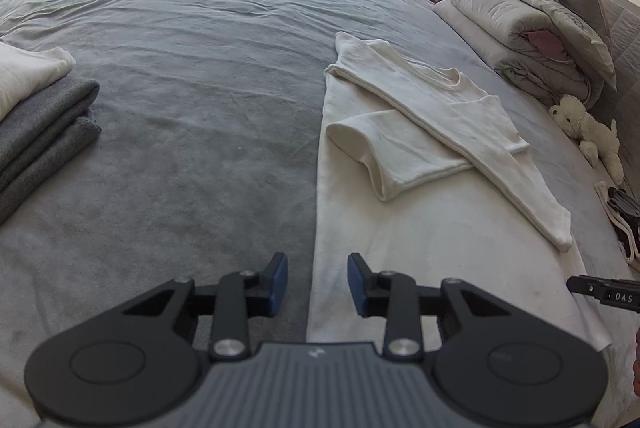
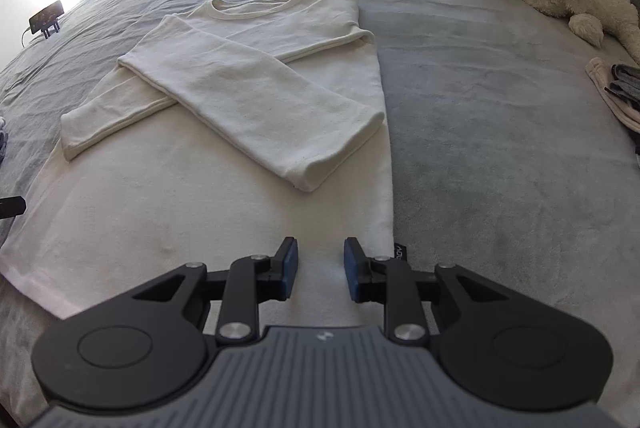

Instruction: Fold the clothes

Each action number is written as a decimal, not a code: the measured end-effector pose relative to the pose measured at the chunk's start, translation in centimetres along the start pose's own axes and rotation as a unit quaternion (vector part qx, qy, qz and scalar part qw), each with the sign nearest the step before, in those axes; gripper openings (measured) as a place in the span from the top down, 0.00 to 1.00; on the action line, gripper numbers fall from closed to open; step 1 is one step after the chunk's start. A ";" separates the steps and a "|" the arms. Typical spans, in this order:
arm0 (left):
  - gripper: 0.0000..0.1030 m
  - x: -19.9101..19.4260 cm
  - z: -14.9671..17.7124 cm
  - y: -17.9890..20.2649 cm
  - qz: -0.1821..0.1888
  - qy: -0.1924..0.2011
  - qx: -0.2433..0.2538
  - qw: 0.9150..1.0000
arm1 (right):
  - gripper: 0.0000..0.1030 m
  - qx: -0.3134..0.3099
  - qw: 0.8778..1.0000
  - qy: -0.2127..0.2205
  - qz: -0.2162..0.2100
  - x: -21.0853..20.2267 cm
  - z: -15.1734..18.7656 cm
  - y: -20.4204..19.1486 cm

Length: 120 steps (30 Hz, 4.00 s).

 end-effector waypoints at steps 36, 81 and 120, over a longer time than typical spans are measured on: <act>0.76 -4.5 3.6 -2.0 0.027 -0.034 -0.060 0.997 | 0.66 0.053 0.998 0.014 -0.032 -7.0 6.1 4.4; 0.69 -4.0 2.9 -2.0 0.055 -0.045 -0.123 0.990 | 0.79 0.242 0.962 0.045 -0.120 -6.7 3.3 5.9; 0.66 -3.5 3.2 -1.1 0.041 -0.033 -0.089 0.995 | 0.80 0.184 0.976 0.024 -0.115 -5.8 4.2 4.3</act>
Point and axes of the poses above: each gripper's, at about its wrist camera, not at the fingertips, and x roughly the way its jaws point, y to its right, z to its underside, the point moved 5 cm from there along x, roughly the way its jaws point, and after that the axes turned 13 degrees about y, right-handed, at the moved point
